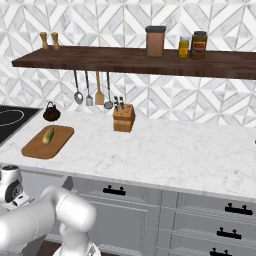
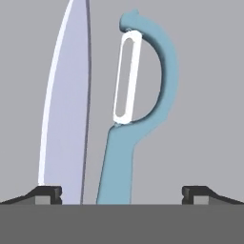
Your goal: Place the appropriate cutting tool for cutting the cucumber skin on the cutting board.
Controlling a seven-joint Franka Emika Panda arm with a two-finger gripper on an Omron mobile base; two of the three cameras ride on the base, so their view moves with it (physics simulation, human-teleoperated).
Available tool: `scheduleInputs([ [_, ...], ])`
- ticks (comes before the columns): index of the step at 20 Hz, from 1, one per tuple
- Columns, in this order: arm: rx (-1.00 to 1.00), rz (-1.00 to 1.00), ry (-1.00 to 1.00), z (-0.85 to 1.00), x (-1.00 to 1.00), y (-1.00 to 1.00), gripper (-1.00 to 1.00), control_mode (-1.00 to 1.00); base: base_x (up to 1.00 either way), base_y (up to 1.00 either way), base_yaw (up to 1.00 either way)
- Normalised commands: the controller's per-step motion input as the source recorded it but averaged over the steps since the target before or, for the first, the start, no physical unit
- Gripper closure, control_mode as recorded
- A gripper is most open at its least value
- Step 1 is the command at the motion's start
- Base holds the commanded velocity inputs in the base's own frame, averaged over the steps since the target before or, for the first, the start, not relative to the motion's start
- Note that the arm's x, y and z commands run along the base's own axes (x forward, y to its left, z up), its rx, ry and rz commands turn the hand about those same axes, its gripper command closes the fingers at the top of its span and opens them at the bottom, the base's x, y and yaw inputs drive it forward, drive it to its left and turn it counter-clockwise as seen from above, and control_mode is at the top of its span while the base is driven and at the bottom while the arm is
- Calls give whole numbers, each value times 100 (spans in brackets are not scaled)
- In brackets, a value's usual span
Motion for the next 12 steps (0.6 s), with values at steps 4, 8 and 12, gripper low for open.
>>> scheduleInputs([
  [4,0,0,1,-31,10,0,-100,-100,0,0,0],
  [8,0,0,0,-39,0,0,100,-100,0,0,0],
  [12,0,0,0,-35,0,0,100,-100,0,0,0],
])
